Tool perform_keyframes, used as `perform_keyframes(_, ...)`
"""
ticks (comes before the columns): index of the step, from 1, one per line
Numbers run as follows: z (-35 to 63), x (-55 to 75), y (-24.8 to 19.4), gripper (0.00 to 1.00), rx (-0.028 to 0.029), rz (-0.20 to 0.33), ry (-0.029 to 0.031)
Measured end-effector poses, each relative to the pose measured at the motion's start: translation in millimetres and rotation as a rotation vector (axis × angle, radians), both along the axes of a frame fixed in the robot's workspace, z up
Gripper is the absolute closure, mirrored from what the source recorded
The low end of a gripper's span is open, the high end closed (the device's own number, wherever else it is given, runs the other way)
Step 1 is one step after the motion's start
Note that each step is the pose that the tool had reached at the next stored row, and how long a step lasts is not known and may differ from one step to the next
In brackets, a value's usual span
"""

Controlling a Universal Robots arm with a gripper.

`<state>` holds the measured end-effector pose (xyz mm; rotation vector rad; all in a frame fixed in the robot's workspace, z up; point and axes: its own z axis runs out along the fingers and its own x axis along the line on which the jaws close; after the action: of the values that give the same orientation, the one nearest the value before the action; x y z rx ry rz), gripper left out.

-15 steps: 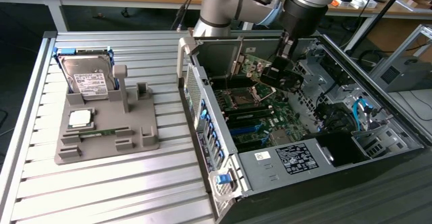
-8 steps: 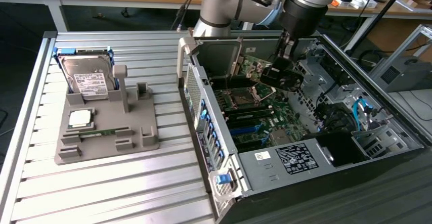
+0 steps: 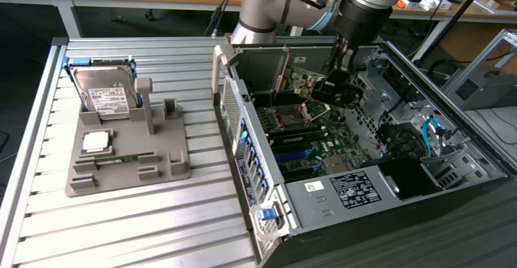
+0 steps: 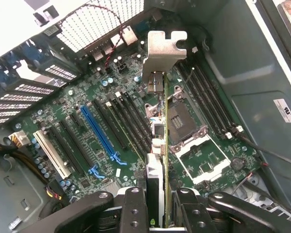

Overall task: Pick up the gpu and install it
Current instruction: 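Insert the gpu into the slot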

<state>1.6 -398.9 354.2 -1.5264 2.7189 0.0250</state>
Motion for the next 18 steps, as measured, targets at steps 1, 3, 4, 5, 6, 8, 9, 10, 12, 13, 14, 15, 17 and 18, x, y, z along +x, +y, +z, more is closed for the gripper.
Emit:
perform_keyframes(1,0.0,0.0,0.0,0.73,0.0,0.006,0.0)
perform_keyframes(3,0.0,0.0,0.0,0.73,0.0,0.018,0.0)
perform_keyframes(4,-0.1,0.0,0.0,0.73,-0.0001,0.026,0.0)
perform_keyframes(5,-0.1,0.0,0.0,0.73,0.0,0.032,0.0)
perform_keyframes(6,-0.1,0.0,0.0,0.73,0.0,0.039,0.0)
perform_keyframes(8,-0.2,0.0,0.0,0.73,-0.0001,0.051,0.0)
perform_keyframes(9,-0.2,0.0,0.0,0.73,-0.0001,0.056,0.0)
perform_keyframes(10,-0.2,0.0,0.0,0.73,0.0,0.061,0.0)
perform_keyframes(12,-0.3,0.0,0.0,0.73,0.0,0.075,0.0)
perform_keyframes(13,-0.3,0.0,0.0,0.73,0.0,0.082,0.0)
perform_keyframes(14,-0.3,0.0,0.0,0.73,-0.0001,0.091,0.0)
perform_keyframes(15,-0.3,0.0,0.0,0.73,-0.0001,0.098,0.0)
perform_keyframes(17,-0.4,0.0,0.0,0.73,0.0,0.108,0.0)
perform_keyframes(18,-0.4,0.0,0.0,0.73,0.0,0.112,0.0)
